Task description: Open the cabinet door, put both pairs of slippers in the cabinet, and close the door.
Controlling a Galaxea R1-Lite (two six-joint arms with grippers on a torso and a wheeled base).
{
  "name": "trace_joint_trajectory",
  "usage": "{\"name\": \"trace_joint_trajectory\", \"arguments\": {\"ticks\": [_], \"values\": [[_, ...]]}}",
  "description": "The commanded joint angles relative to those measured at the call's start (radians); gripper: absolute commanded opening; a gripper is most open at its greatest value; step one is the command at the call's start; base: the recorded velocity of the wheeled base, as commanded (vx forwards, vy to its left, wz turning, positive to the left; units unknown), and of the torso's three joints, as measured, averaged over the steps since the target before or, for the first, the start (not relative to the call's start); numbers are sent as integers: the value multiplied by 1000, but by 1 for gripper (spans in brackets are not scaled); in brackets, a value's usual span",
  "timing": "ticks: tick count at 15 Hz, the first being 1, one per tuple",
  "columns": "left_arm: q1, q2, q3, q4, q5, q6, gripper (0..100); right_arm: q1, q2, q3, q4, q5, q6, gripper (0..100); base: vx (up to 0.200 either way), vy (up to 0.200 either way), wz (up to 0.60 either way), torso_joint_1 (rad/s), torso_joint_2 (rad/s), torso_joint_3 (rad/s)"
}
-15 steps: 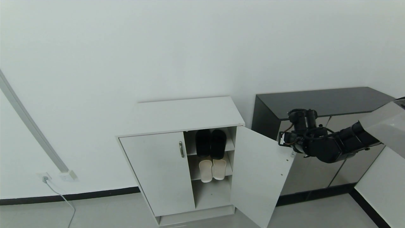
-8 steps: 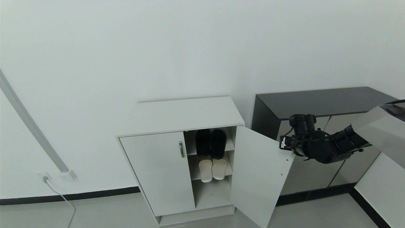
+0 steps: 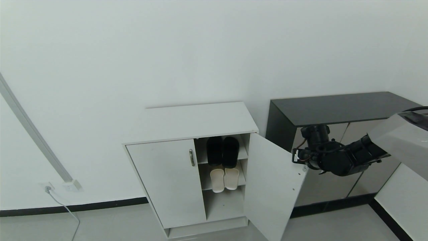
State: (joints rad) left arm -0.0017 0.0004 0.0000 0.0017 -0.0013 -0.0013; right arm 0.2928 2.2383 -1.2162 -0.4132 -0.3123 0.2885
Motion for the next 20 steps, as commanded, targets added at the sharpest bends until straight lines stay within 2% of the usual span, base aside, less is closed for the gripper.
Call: {"name": "trace_joint_trajectory", "arguments": {"ticks": [1, 8, 12, 20], "values": [[0, 1, 0, 0, 1, 0, 0, 43, -26, 33, -4, -1, 1, 0, 0, 0, 0, 0, 0, 0], [0, 1, 0, 0, 1, -2, 0, 232, -114, 153, -36, -17, 6, 0, 0, 0, 0, 0, 0, 0], [0, 1, 0, 0, 1, -2, 0, 278, -149, 239, -138, 15, 1, 0, 0, 0, 0, 0, 0, 0], [0, 1, 0, 0, 1, -2, 0, 393, -249, 323, -147, 22, -28, 0, 0, 0, 0, 0, 0, 0]]}}
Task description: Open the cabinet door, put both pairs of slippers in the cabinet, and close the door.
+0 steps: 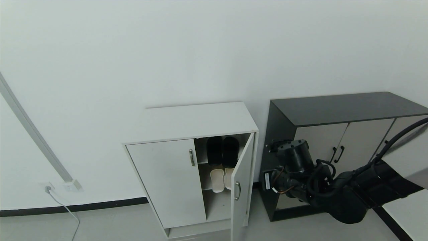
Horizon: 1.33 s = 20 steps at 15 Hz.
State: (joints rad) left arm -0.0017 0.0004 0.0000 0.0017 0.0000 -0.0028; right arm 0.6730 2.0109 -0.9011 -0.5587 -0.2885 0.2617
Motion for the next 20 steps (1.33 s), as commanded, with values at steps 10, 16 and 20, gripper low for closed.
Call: {"name": "trace_joint_trajectory", "arguments": {"ticks": [10, 16, 20], "values": [[0, 1, 0, 0, 0, 1, 0, 27, -38, 44, -38, -4, -4, 0, 0, 0, 360, 0, 0, 2], [0, 1, 0, 0, 0, 3, 0, -18, -41, 37, -72, -164, -79, 0, 0, 0, 0, 0, 0, 0], [0, 1, 0, 0, -2, 3, 0, -53, -129, 105, -35, -185, -162, 0, 0, 0, 0, 0, 0, 0]]}}
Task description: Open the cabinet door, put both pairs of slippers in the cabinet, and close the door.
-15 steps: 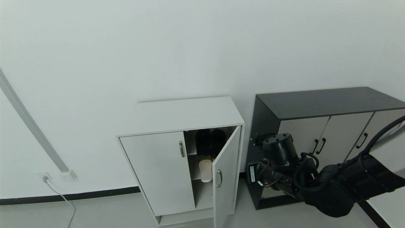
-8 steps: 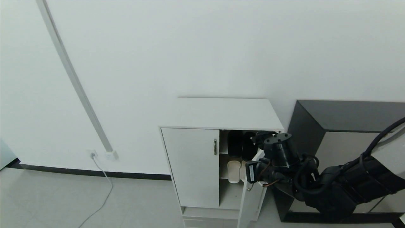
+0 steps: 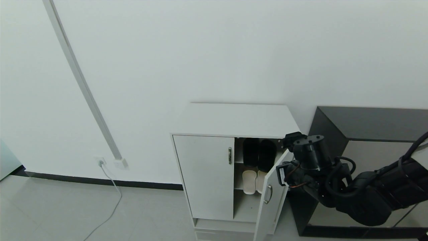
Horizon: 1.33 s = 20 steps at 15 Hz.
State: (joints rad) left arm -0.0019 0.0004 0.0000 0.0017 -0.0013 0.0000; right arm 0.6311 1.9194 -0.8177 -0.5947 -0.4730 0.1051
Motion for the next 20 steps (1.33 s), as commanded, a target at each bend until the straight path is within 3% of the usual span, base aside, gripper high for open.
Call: {"name": "trace_joint_trajectory", "arguments": {"ticks": [1, 9, 12, 20], "values": [[0, 1, 0, 0, 0, 0, 0, -22, -45, 35, 35, -3, -21, 0, 0, 0, 0, 0, 0, 0], [0, 1, 0, 0, 0, 0, 0, -13, 127, 28, 59, 40, -10, 0, 0, 0, 0, 0, 0, 0], [0, 1, 0, 0, 0, 0, 0, -4, 205, 11, -30, 48, -10, 0, 0, 0, 0, 0, 0, 0], [0, 1, 0, 0, 0, 0, 0, -2, 375, -74, -430, 122, 87, 0, 0, 0, 0, 0, 0, 0]]}}
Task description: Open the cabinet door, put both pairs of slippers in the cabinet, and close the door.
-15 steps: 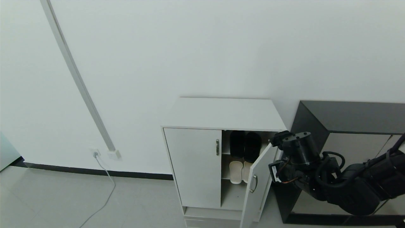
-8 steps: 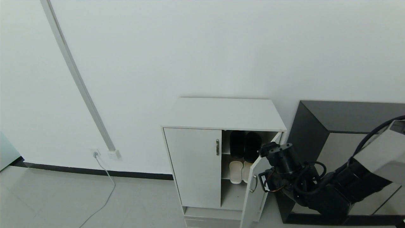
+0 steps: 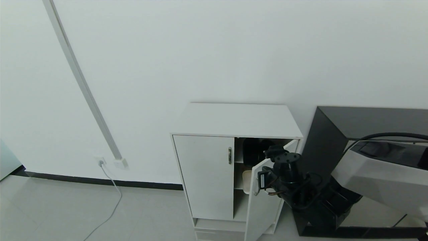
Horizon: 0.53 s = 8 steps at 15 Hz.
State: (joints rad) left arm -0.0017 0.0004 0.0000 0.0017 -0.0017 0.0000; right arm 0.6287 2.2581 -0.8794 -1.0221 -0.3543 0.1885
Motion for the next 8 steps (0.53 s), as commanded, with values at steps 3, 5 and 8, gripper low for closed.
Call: {"name": "trace_joint_trajectory", "arguments": {"ticks": [3, 5, 8], "values": [[0, 1, 0, 0, 0, 0, 0, -3, 24, 33, -134, 97, 31, 0, 0, 0, 0, 0, 0, 0], [0, 1, 0, 0, 0, 0, 0, -7, 6, 157, -279, 199, 23, 0, 0, 0, 0, 0, 0, 0], [0, 1, 0, 0, -1, 2, 0, -37, -6, 333, -411, 285, 19, 0, 0, 0, 0, 0, 0, 0]]}}
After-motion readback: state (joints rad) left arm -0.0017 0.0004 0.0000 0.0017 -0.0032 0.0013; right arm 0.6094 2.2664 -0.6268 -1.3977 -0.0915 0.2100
